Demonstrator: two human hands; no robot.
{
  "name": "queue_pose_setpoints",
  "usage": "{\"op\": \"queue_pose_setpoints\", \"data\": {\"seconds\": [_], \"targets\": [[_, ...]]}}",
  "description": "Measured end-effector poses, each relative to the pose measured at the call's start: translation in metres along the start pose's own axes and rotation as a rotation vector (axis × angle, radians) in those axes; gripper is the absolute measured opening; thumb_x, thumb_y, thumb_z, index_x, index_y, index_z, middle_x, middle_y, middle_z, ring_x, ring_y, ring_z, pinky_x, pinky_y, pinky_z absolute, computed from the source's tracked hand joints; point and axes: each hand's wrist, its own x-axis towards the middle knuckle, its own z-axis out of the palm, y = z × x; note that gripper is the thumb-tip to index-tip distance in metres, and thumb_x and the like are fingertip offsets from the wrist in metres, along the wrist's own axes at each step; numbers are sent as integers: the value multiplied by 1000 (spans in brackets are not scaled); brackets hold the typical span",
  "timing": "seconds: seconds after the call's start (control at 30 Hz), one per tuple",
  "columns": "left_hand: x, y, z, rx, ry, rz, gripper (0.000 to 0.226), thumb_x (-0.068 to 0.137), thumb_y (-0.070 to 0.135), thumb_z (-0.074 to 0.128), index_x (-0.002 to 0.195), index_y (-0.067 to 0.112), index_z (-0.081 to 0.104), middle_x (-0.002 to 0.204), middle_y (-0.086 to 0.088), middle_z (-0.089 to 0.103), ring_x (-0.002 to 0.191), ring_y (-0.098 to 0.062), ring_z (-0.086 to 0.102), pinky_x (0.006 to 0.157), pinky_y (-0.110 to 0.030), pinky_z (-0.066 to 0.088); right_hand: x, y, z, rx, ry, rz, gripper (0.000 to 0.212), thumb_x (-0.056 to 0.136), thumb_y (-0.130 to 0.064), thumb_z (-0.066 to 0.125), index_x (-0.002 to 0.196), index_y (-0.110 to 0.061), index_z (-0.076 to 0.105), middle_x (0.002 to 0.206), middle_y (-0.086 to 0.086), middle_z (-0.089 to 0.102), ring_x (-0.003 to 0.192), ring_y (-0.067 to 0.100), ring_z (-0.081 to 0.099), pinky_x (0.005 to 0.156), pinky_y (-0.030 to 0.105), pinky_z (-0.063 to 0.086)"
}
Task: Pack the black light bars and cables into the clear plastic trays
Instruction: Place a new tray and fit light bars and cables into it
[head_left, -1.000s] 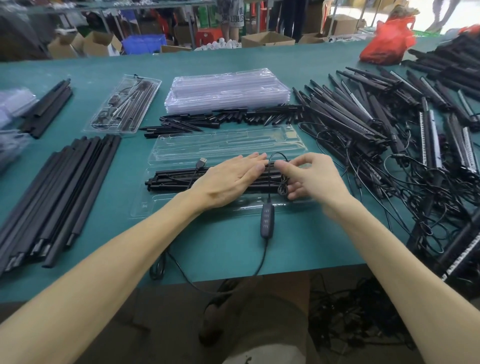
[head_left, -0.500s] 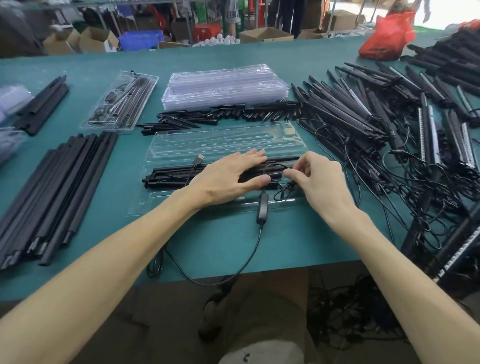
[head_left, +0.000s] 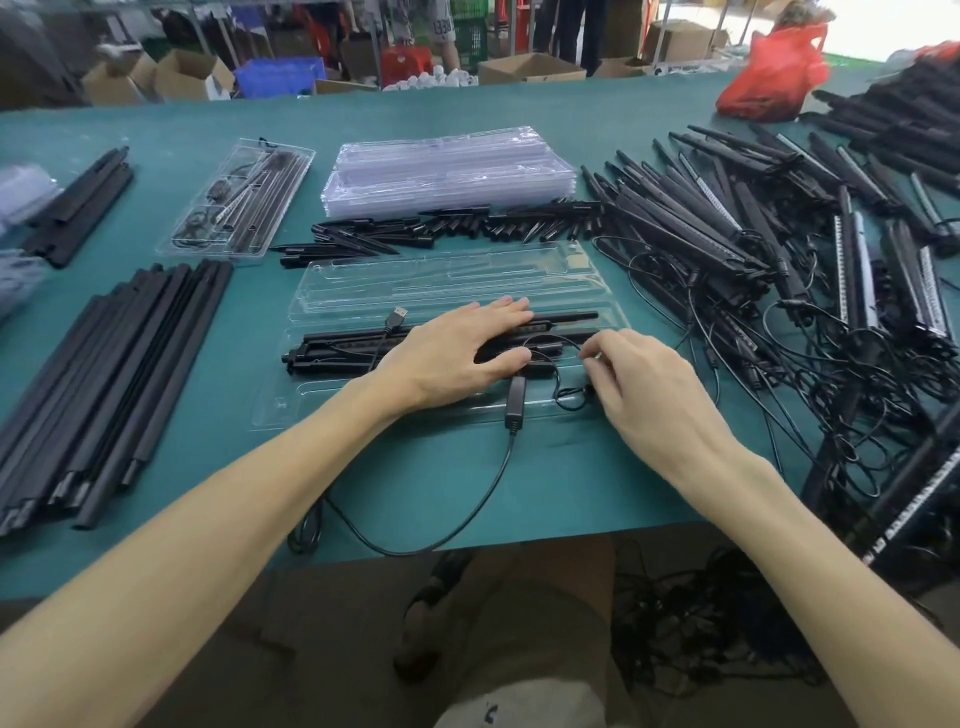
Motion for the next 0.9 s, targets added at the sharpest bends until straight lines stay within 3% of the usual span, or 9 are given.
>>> {"op": "queue_pose_setpoints", "data": {"seconds": [0.1,0.27,0.43,0.53,0.67,0.77,0.83,0.9], "targets": [[0,0,1,-3,1,4,68,93,69,28,155,40,32,162,25,21,151,2,15,125,-39,17,-4,0,-3,36,-68,-26,27,106,-26,45,113,-13,67,107,4,61,101,25,54,87,35,41],[0,-2,2,3,-10,-13,68,94,71,25,154,42,30,162,26,20,152,-2,16,125,-41,19,-2,4,-9,175,-110,61,41,91,-56,57,112,-22,68,102,-7,60,93,12,58,84,28,44],[0,-2,-1,1,2,-9,68,94,72,23,154,41,31,162,25,21,151,-1,16,125,-40,18,5,1,-6,266,-47,142,54,80,-36,82,126,-17,63,116,-4,46,96,13,51,93,30,43],[-1,-2,-1,3,6,-3,69,94,72,22,155,40,32,162,24,22,151,1,17,125,-38,18,10,-8,-5,271,50,113,63,80,-24,84,135,-13,55,123,-3,36,85,14,54,93,35,48],[-1,-3,1,6,12,-14,66,97,69,26,155,39,31,163,21,22,151,1,16,125,-38,18,20,-16,-3,232,222,74,70,81,0,79,142,-11,45,122,0,36,83,0,53,86,23,48],[-2,-4,0,13,25,34,58,103,59,33,156,37,30,163,20,23,150,5,14,126,-36,16,28,-17,0,246,163,92,51,84,1,76,132,-9,58,107,-6,43,79,-6,50,84,17,46],[-2,-2,-1,15,29,66,55,104,56,35,156,40,29,163,20,24,149,7,13,126,-35,15,27,-15,6,257,137,113,44,84,-2,76,126,-10,63,104,-6,47,78,-1,52,88,24,48],[-1,-1,-1,14,30,73,56,102,56,34,156,42,28,163,19,24,149,8,12,126,-35,16,24,-13,12,300,123,163,50,83,-6,79,129,-10,61,106,-2,52,79,4,55,91,33,52]]}}
